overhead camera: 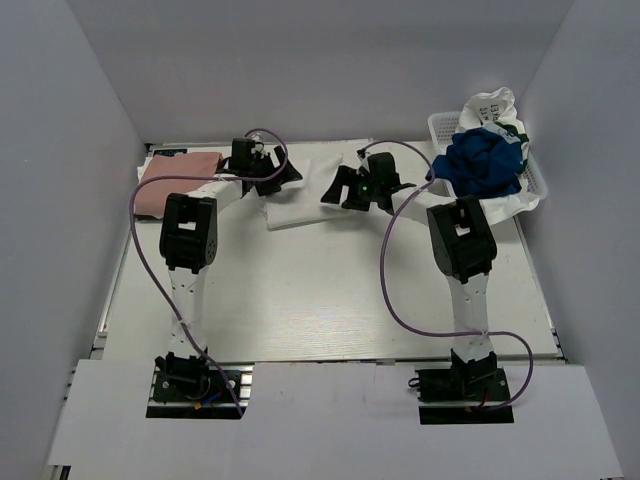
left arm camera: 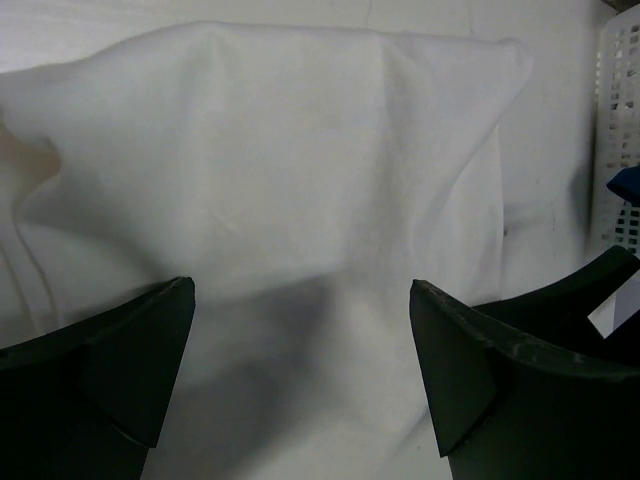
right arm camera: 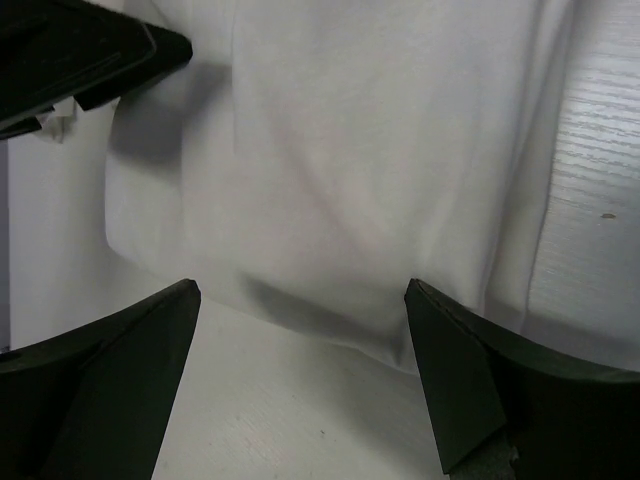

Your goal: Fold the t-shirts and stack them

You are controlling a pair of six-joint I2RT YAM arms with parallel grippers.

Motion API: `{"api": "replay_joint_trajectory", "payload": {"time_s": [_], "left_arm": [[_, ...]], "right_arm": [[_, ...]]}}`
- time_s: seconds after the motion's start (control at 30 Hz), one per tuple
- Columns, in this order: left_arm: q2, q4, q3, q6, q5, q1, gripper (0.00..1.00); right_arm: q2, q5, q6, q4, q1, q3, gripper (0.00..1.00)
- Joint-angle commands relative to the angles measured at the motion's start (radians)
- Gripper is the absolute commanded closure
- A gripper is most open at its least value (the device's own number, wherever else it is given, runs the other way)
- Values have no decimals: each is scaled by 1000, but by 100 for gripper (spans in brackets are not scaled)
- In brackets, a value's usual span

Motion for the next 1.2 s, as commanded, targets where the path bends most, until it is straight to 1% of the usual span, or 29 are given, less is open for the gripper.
{"api": "replay_joint_trajectory", "payload": {"time_s": [0.0, 0.07, 0.13, 0.17, 0.2, 0.23, 0.27, 0.3, 0.37, 0.4, 0.43, 0.5, 0.53, 0.57, 0.6, 0.67, 0.7, 0.73, 0.77, 0.83, 0.87, 0.9, 0.93, 0.97, 1.03, 1.1, 1.13, 1.17], "left_arm": [[-58, -59, -114, 2, -85, 23, 0], [-81, -59, -138, 13, -85, 23, 0], [-94, -85, -164, 37, -49, 23, 0], [-126, -85, -184, 48, -49, 13, 0], [-153, -85, -212, 72, -49, 0, 0], [-185, -85, -282, 86, -49, 0, 0], [-269, -85, -327, 95, -49, -11, 0], [-320, -71, -426, 106, -29, -20, 0], [-443, -44, -543, 106, -18, -33, 0], [-582, -22, -650, 106, -6, -42, 0], [-653, -2, -702, 106, -6, -51, 0], [-771, 12, -791, 95, -32, -72, 0], [-852, 0, -792, 95, -47, -73, 0], [-879, -10, -801, 95, -96, -73, 0], [-894, -19, -792, 95, -110, -73, 0], [-894, -19, -761, 95, -121, -73, 0], [-881, -31, -749, 95, -136, -73, 0], [-864, -22, -749, 95, -136, -73, 0], [-826, -7, -738, 82, -147, -73, 0], [-770, 18, -738, 66, -158, -45, 0], [-741, 33, -712, 66, -173, -45, 0], [-709, 33, -695, 66, -206, -45, 0], [-637, 33, -653, 66, -219, -45, 0], [-602, 23, -634, 66, -243, -36, 0], [-505, 1, -573, 27, -289, -22, 0], [-460, -49, -545, 17, -328, -7, 0], [-445, -50, -545, 5, -358, 12, 0], [-427, -36, -545, -4, -359, 21, 0]], "right_arm": [[31, 31, 67, -52, -16, -86, 10], [13, 22, 50, -61, -8, -138, 10], [-41, 28, 22, -81, 7, -189, 10], [-61, 31, 21, -83, 12, -215, 10], [-108, 33, 21, -72, 30, -311, 10], [-159, 36, 21, -69, 35, -347, 10], [-190, 49, 21, -65, 51, -385, 10], [-254, 63, 21, -69, 73, -496, 10], [-393, 102, 33, -89, 111, -589, 10], [-426, 109, 27, -145, 136, -623, 10], [-532, 111, 27, -158, 162, -651, 10], [-607, 103, 21, -166, 189, -680, 10], [-716, 125, 18, -161, 220, -694, 10], [-733, 137, 8, -160, 228, -692, 10], [-753, 140, 2, -164, 228, -664, 10], [-791, 172, -7, -122, 226, -645, 10], [-793, 175, -7, -108, 223, -614, 10], [-779, 174, -4, -57, 219, -600, 10], [-747, 184, -12, -40, 214, -585, 10], [-675, 198, -25, -42, 213, -480, 10], [-590, 217, -35, -35, 206, -424, 10], [-558, 220, -39, -35, 200, -400, 10], [-534, 223, -41, -28, 187, -336, 10], [-450, 226, -47, -16, 182, -321, 10], [-394, 209, -48, -5, 165, -259, 10], [-298, 165, -44, -14, 145, -232, 10], [-261, 159, -47, -3, 136, -223, 10], [-245, 152, -45, 12, 127, -226, 10]]}}
